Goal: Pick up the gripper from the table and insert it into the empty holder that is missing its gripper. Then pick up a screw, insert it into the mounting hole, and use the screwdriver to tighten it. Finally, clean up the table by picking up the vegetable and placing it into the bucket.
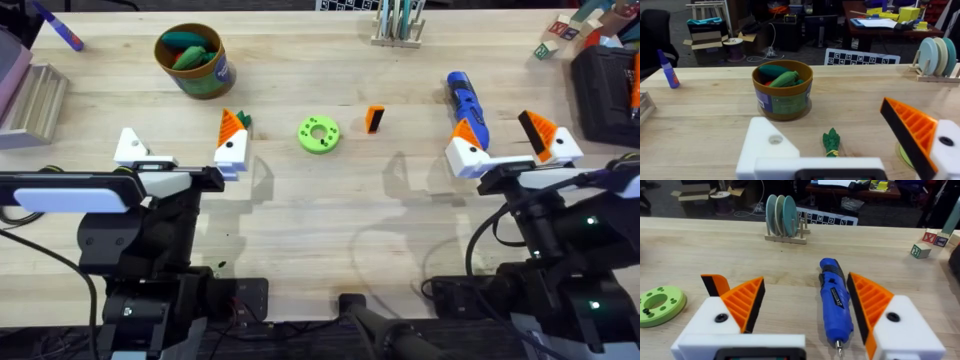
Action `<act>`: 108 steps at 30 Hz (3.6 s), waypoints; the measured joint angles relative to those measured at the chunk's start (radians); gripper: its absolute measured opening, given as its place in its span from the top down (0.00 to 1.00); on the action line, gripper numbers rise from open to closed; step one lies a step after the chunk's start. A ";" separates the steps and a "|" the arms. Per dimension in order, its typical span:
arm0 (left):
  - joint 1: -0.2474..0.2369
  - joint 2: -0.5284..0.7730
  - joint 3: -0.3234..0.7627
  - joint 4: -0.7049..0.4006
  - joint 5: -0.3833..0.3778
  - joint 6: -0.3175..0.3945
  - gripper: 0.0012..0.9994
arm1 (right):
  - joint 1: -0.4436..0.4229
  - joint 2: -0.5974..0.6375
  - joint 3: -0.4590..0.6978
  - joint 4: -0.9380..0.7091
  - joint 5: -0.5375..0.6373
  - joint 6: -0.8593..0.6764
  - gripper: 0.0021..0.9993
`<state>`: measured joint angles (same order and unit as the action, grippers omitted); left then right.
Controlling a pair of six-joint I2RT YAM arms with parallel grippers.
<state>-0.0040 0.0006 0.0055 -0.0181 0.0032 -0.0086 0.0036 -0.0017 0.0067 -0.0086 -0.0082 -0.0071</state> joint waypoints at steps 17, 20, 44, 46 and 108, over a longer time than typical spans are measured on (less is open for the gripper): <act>0.000 0.000 0.000 0.007 -0.003 0.000 0.01 | 0.000 0.000 0.000 0.000 0.000 -0.002 0.01; 0.000 0.000 0.000 0.069 -0.016 0.000 0.01 | 0.000 0.000 0.000 0.007 -0.001 -0.006 0.01; 0.000 0.242 0.432 0.030 -0.061 0.008 0.01 | 0.000 0.218 0.511 -0.181 -0.008 -0.015 0.01; 0.000 0.312 0.486 -0.022 -0.061 0.008 0.01 | 0.000 0.303 0.588 -0.256 -0.008 -0.015 0.01; 0.000 1.527 1.316 -1.093 0.036 -0.014 0.01 | 0.000 1.153 1.222 -0.971 -0.012 -0.016 0.01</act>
<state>-0.0040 1.5272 1.3220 -1.1116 0.0394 -0.0227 0.0036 1.1515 1.2285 -0.9798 -0.0200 -0.0231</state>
